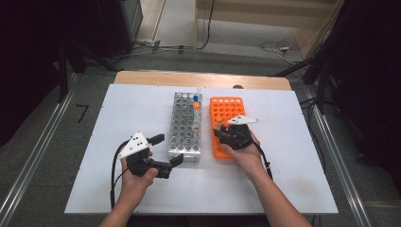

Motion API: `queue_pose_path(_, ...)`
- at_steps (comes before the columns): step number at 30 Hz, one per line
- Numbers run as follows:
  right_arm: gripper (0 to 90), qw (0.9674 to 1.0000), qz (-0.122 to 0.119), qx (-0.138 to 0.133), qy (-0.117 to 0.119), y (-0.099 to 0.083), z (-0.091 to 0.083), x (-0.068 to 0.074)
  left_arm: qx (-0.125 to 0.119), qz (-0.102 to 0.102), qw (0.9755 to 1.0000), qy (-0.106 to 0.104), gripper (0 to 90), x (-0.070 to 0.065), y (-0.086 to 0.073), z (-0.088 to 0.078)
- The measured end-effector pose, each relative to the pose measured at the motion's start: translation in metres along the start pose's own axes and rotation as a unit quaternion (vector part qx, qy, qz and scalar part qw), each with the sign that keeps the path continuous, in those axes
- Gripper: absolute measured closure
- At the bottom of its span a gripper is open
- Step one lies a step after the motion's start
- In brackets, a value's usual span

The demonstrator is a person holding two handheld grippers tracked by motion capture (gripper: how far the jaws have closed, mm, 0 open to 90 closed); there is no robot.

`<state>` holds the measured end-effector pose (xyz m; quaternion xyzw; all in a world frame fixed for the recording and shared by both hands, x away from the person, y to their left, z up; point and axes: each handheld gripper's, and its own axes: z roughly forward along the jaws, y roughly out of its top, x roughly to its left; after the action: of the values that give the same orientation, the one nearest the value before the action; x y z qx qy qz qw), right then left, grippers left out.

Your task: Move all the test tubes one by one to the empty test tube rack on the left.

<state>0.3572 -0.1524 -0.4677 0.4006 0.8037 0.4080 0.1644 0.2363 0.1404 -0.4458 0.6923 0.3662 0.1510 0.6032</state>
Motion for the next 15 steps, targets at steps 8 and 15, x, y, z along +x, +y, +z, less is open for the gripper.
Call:
queue_pose_path(8,72.4,0.9994,0.005,0.005,-0.034,0.0040,0.0029,0.0063,0.004,0.003,1.0000,0.002,0.0,-0.0008,-0.0004,0.0019)
queue_pose_path(15,72.8,0.9986,-0.005,-0.041,-0.033,0.0025,-0.0068,0.0040,0.005,0.003,1.0000,0.002,0.0,-0.0007,-0.0007,0.0027)
